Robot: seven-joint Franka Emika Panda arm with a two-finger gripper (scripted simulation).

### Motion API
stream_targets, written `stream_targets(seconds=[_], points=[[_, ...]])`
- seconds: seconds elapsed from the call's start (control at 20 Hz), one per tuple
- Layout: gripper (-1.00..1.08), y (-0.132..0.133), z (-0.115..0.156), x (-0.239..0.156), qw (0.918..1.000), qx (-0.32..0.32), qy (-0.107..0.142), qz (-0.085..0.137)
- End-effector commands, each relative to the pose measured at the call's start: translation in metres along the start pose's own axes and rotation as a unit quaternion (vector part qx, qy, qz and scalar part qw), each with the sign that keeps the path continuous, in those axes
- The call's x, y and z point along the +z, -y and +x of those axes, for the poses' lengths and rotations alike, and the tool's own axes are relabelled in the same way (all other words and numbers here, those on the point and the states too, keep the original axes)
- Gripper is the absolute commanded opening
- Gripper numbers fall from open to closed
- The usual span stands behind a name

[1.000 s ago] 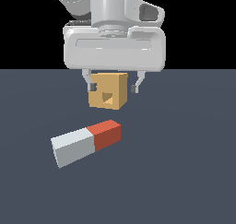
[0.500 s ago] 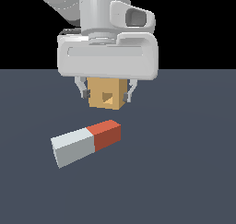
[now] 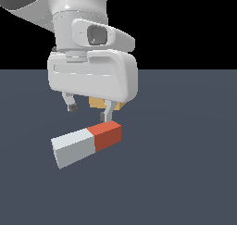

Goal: Insert the peg into the horizontal hole in a box.

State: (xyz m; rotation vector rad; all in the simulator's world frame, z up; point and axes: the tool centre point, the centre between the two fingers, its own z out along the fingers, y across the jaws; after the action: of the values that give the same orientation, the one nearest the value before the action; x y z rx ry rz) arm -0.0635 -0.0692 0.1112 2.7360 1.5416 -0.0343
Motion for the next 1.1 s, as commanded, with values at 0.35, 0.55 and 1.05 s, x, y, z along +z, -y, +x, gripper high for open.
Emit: stream_targets(seconds=[0.35,0.55,1.05], points=[[1.0,0.026,-0.021,0.026,0.9917,0.128,-0.007,-0.002],[1.0,0.033,-0.024,0.033,0.9872,0.16,-0.009,-0.003],[1.0,0.039,-0.026,0.038,0.9836,0.18,-0.01,-0.003]])
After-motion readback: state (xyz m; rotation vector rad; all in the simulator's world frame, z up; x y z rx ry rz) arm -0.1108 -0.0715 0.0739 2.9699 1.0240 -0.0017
